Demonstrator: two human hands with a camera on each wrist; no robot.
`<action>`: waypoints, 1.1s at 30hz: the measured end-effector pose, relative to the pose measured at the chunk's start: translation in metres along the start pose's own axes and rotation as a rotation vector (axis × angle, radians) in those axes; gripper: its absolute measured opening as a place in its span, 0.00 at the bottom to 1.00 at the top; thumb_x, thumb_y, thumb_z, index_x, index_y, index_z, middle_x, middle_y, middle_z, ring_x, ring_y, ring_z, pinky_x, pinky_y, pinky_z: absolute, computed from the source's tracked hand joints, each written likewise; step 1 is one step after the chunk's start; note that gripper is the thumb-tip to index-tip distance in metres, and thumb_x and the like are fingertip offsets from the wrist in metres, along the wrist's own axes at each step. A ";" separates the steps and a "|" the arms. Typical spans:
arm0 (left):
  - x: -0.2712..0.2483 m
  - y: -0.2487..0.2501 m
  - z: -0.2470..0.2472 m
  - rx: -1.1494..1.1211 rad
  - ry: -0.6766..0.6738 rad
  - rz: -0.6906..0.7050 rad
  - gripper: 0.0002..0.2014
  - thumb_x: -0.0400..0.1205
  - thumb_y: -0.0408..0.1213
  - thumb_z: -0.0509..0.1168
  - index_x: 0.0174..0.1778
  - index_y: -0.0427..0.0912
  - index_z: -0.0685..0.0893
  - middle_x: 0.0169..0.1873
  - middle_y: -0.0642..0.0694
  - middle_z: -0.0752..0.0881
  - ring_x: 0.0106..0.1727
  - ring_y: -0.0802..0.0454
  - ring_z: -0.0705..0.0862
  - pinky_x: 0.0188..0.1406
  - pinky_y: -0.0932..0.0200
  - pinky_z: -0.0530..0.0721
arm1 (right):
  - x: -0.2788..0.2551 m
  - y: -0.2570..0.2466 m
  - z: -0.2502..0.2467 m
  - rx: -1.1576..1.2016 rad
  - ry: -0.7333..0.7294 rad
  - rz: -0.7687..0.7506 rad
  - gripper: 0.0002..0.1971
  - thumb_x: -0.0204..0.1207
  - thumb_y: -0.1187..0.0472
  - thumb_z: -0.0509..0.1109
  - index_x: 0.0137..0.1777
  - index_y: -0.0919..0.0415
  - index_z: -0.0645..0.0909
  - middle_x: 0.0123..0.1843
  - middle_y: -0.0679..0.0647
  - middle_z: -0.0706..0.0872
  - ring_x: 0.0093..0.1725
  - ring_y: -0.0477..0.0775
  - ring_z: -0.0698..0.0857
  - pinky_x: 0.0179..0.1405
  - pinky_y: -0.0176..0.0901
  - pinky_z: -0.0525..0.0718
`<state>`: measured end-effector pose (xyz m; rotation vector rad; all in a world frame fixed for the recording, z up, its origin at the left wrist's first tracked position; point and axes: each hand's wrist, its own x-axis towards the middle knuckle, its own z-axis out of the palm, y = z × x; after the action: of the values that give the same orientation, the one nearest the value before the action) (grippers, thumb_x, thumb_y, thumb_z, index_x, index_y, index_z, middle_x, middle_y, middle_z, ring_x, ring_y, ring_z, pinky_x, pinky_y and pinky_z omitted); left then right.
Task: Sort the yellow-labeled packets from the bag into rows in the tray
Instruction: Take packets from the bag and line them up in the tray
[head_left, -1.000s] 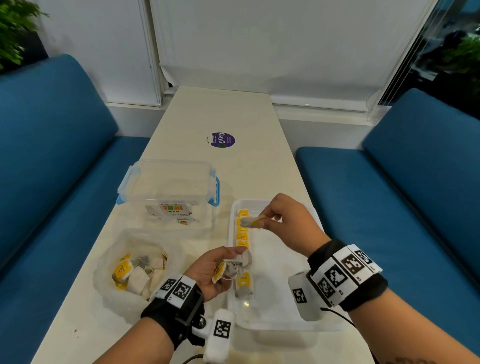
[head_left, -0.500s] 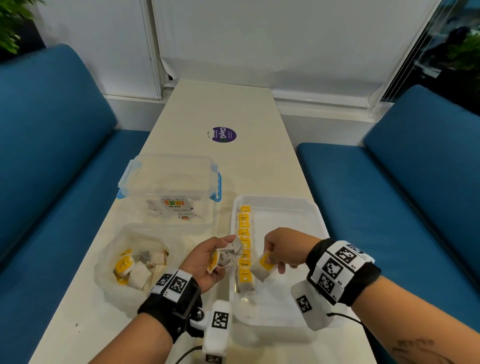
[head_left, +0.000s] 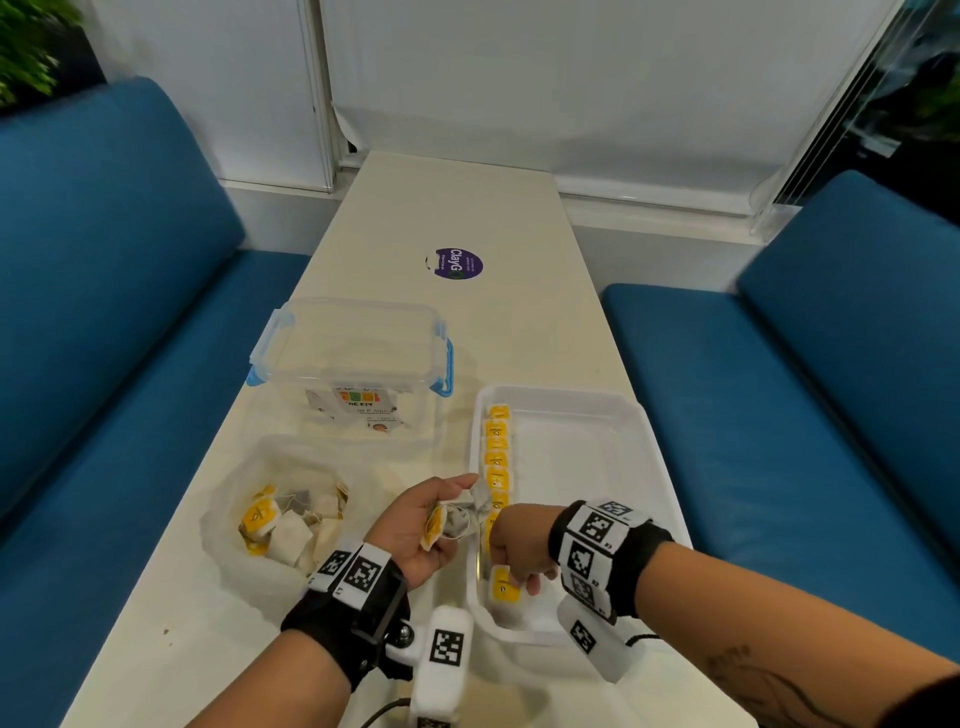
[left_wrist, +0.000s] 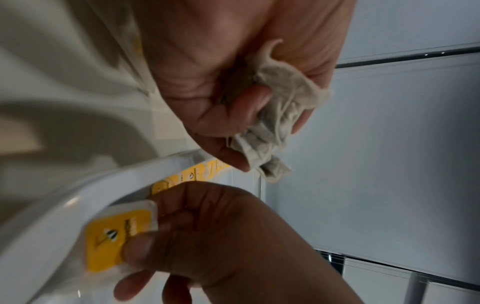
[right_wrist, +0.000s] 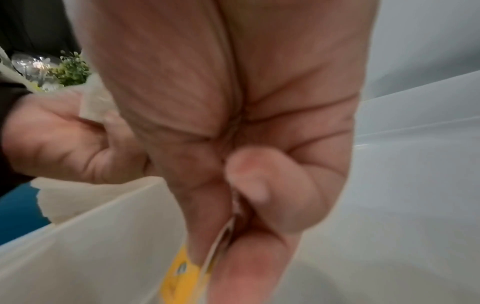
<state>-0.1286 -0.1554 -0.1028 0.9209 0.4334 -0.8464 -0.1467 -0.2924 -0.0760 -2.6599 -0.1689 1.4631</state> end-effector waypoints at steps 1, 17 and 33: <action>-0.001 0.000 0.000 -0.001 0.002 -0.001 0.12 0.80 0.31 0.55 0.48 0.39 0.85 0.38 0.40 0.82 0.19 0.58 0.73 0.09 0.74 0.66 | 0.004 -0.001 0.000 -0.005 0.006 0.029 0.04 0.80 0.69 0.64 0.52 0.64 0.78 0.21 0.46 0.84 0.08 0.37 0.73 0.07 0.23 0.69; -0.008 -0.003 0.003 0.003 0.013 -0.009 0.12 0.80 0.31 0.56 0.47 0.38 0.85 0.38 0.39 0.82 0.22 0.56 0.76 0.08 0.73 0.66 | 0.007 0.007 -0.019 0.072 0.221 0.152 0.18 0.78 0.58 0.69 0.30 0.61 0.69 0.57 0.63 0.87 0.49 0.58 0.89 0.34 0.40 0.80; -0.011 0.000 0.029 -0.001 -0.181 -0.074 0.15 0.67 0.31 0.57 0.44 0.34 0.86 0.36 0.38 0.85 0.34 0.45 0.88 0.09 0.74 0.65 | -0.063 0.046 -0.020 0.568 0.659 -0.252 0.18 0.71 0.73 0.72 0.55 0.51 0.85 0.45 0.46 0.83 0.34 0.39 0.77 0.43 0.36 0.81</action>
<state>-0.1357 -0.1749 -0.0791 0.8232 0.3121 -0.9877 -0.1616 -0.3481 -0.0192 -2.3649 -0.0207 0.4204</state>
